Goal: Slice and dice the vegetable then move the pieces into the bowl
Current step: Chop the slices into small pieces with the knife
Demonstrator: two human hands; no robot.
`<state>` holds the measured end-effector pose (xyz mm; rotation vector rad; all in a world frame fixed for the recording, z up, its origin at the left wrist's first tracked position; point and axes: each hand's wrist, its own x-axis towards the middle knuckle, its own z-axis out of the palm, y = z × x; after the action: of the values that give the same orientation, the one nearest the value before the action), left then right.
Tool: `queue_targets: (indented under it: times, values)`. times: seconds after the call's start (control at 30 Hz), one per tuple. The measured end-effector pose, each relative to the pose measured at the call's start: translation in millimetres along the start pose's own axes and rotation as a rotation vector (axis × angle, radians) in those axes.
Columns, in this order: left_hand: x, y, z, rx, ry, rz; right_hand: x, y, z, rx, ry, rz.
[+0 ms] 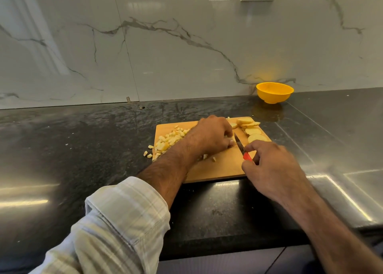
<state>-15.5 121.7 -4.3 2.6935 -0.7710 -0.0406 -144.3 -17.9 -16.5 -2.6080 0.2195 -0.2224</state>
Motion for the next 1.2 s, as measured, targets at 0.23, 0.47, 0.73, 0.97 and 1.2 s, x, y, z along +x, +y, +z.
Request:
queue_targets:
  times: [0.23,0.47,0.73,0.97,1.2]
  values:
    - [0.8,3.2,-1.5,0.085,-0.033,0.0,-0.4,-9.3,4.1,-0.127,0.007,-0.008]
    - [0.0,4.1,-3.5,0.114,-0.04,0.014,0.1,-15.6,5.3,-0.146,-0.023,0.013]
    - [1.3,4.6,-2.3,0.122,-0.024,0.033,6.8,-22.6,4.7,-0.179,-0.05,0.033]
    - [0.7,5.0,-2.3,0.17,-0.016,0.026,14.4,-24.0,5.1,-0.206,-0.095,0.008]
    - [0.6,-1.7,-4.4,0.123,-0.006,0.024,-1.9,-14.0,8.5,-0.17,-0.039,-0.004]
